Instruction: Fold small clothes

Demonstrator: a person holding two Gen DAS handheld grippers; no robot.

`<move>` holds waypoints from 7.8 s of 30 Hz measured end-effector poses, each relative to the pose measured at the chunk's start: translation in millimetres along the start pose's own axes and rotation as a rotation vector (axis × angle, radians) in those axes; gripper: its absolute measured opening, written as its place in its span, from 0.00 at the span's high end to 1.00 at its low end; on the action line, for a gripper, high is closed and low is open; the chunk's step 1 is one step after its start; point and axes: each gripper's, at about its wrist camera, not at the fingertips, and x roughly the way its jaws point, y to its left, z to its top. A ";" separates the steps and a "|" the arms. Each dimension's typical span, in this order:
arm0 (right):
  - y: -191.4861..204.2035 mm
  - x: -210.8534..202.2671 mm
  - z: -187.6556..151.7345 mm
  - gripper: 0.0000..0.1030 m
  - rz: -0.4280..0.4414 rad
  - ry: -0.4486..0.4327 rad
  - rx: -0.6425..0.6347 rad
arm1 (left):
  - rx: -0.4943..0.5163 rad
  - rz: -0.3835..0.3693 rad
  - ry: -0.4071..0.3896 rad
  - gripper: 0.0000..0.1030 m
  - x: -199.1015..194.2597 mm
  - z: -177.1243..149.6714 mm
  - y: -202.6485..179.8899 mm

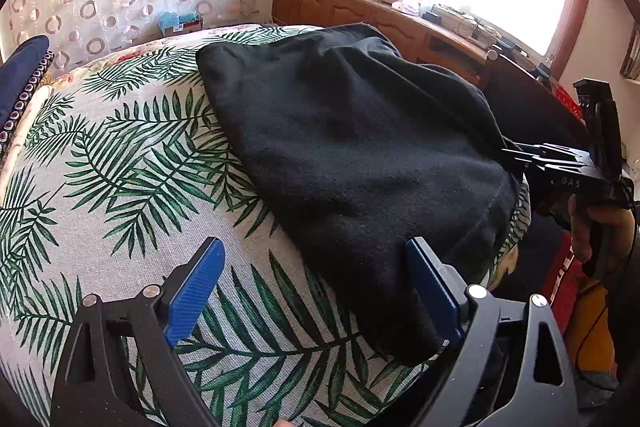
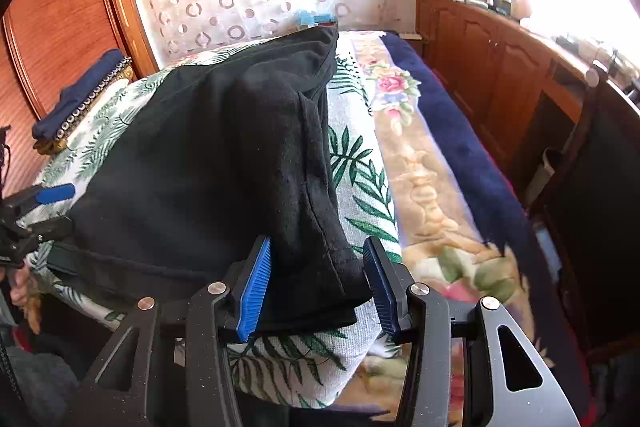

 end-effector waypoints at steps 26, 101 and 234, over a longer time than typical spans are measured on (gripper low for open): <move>18.2 -25.2 3.2 0.89 0.175 -0.160 -0.045 | -0.033 -0.206 0.047 0.89 -3.8 -2.9 -3.7; 166.9 159.8 149.7 0.90 0.329 -0.078 -0.293 | -0.265 0.124 -0.172 0.91 -54.6 72.3 189.6; 519.8 335.8 388.3 0.63 0.491 -0.254 -0.764 | -0.680 0.421 -0.479 0.81 -153.6 -6.0 303.7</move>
